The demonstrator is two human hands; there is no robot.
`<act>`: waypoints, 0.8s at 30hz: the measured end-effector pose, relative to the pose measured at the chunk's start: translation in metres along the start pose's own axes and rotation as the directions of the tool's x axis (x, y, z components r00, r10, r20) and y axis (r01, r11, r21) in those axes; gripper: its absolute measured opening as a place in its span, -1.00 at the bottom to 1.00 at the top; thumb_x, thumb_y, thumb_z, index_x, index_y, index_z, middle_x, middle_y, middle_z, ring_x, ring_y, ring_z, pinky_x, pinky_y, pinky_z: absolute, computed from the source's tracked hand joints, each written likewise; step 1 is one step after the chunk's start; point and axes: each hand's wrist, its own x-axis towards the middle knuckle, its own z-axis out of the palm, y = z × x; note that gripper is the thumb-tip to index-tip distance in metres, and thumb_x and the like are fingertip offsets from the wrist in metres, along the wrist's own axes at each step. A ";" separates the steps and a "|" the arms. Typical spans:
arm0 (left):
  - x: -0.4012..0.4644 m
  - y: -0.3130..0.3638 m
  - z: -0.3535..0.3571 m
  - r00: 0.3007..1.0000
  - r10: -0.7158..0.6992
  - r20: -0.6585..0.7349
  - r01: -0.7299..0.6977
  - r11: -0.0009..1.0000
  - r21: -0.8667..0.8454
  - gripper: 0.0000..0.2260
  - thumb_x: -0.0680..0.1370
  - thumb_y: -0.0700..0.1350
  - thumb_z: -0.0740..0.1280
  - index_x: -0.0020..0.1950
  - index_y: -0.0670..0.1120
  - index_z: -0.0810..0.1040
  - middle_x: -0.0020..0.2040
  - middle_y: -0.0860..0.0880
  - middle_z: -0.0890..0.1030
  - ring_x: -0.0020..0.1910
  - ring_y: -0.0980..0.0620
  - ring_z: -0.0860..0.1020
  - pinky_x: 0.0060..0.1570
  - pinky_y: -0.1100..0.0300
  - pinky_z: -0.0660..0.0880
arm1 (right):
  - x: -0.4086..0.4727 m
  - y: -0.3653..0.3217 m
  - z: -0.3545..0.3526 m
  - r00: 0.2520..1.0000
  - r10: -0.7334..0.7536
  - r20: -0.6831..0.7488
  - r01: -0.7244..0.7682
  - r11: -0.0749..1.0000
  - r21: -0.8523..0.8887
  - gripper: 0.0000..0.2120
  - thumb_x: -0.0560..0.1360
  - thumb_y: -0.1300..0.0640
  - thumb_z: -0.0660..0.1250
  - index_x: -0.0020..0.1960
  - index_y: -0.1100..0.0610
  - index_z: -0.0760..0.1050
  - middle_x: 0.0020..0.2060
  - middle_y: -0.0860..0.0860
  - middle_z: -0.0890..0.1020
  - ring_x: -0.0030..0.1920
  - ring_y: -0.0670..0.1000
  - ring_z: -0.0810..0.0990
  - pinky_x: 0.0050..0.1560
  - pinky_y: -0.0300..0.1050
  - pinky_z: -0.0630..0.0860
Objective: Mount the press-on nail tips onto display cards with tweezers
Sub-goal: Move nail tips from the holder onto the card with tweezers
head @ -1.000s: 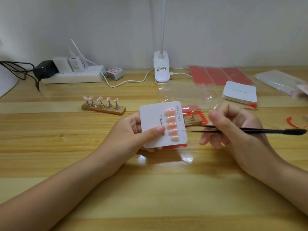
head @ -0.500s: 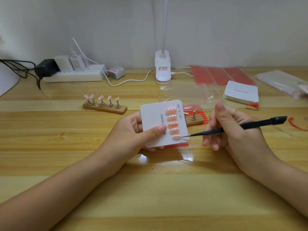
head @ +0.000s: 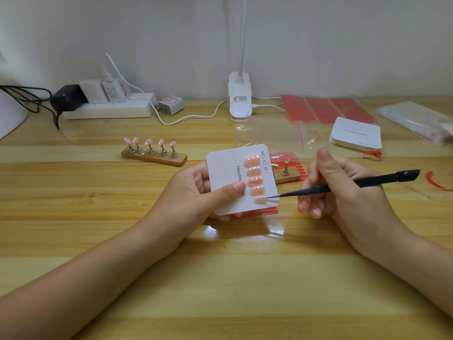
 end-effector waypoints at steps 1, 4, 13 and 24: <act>0.000 0.000 0.000 1.000 0.001 0.000 -0.001 1.000 0.000 -0.72 0.28 -0.09 0.40 -0.03 -0.08 0.57 -0.25 -0.06 0.68 -0.38 0.11 0.61 -0.48 0.33 0.48 | 0.000 0.000 0.001 1.000 0.001 0.002 -0.001 1.000 0.004 -0.67 0.37 -0.10 0.20 -0.48 0.03 0.48 -0.59 0.12 0.52 -0.62 -0.05 0.44 -0.59 -0.35 0.36; 0.000 0.000 0.000 1.000 0.002 -0.003 -0.002 1.000 -0.001 -0.74 0.29 -0.10 0.40 -0.04 -0.08 0.57 -0.26 -0.06 0.68 -0.38 0.12 0.61 -0.49 0.34 0.48 | 0.000 0.000 0.001 1.000 -0.003 -0.002 0.003 1.000 0.011 -0.67 0.37 -0.11 0.20 -0.47 0.04 0.48 -0.58 0.13 0.53 -0.63 -0.05 0.44 -0.58 -0.35 0.36; 0.001 0.001 0.000 0.999 -0.019 -0.043 0.019 1.000 0.006 -0.74 0.30 -0.11 0.40 -0.03 -0.06 0.58 -0.22 -0.03 0.70 -0.34 0.12 0.63 -0.49 0.33 0.49 | -0.005 -0.001 0.000 0.941 -0.322 0.102 0.337 0.890 -0.307 -0.59 0.58 -0.02 0.17 -0.34 0.20 0.42 -0.48 0.10 0.57 -0.55 -0.13 0.47 -0.46 -0.33 0.43; 0.001 -0.001 0.000 0.999 -0.012 -0.047 0.016 0.997 0.081 -0.82 0.41 -0.20 0.39 -0.01 -0.02 0.56 -0.23 0.00 0.70 -0.34 0.11 0.63 -0.50 0.33 0.49 | -0.010 0.001 0.001 0.689 -0.581 0.433 0.710 0.421 -0.565 -0.52 0.61 0.03 0.08 -0.35 0.26 0.51 -0.50 -0.08 0.45 -0.47 -0.10 0.46 -0.40 -0.34 0.39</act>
